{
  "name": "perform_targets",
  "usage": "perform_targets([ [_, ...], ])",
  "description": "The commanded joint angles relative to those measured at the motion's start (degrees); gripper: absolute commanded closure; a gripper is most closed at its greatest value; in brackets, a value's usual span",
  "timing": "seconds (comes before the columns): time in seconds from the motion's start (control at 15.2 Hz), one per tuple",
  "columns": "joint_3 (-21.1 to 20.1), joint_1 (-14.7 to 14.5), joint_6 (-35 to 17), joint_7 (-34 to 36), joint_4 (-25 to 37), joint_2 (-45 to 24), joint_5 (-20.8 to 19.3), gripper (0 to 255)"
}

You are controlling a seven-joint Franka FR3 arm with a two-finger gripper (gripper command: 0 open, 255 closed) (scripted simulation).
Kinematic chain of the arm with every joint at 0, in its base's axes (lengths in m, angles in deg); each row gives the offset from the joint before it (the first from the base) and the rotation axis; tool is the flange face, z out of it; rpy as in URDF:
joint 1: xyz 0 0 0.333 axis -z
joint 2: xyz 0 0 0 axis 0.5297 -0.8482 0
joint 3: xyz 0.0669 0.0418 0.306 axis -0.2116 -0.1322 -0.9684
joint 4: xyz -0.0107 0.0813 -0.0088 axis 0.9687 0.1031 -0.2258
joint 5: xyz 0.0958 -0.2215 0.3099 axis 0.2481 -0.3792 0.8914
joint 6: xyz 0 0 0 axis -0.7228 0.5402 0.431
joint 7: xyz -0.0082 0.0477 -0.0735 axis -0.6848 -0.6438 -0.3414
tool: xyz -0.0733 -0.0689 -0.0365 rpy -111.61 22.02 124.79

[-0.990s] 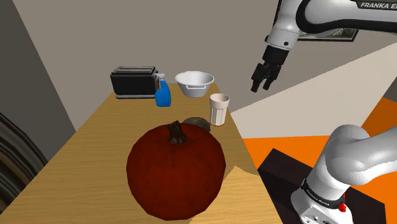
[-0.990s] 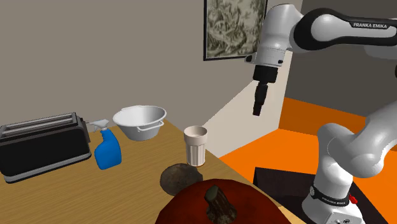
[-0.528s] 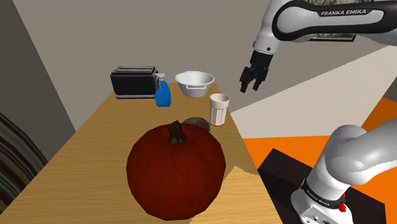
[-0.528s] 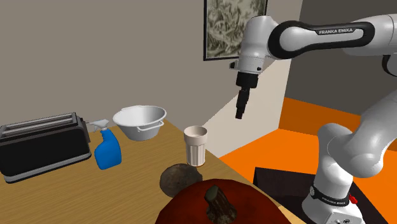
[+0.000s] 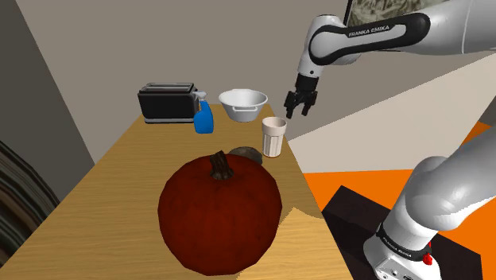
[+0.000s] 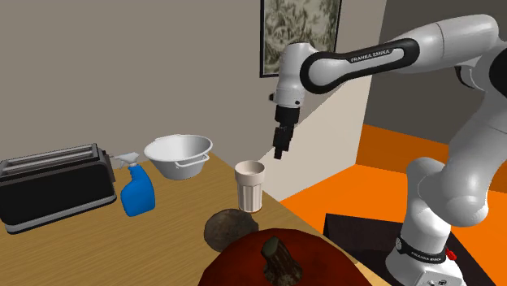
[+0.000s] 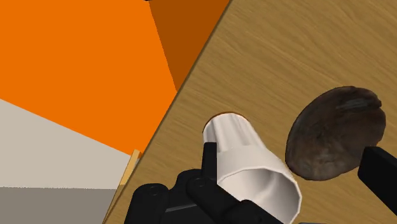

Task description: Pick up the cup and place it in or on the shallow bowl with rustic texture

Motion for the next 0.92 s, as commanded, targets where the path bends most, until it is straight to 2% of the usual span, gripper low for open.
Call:
perform_targets([
  [0.0, 0.9, 0.4, -1.6, -0.9, 2.8, -4.9, -0.1, 0],
  [0.53, 3.4, 1.8, -5.1, -3.2, 14.2, -21.6, 0.9, 0],
  [0.86, 3.3, 1.7, -8.8, -3.4, 11.7, -22.8, 1.3, 0],
])
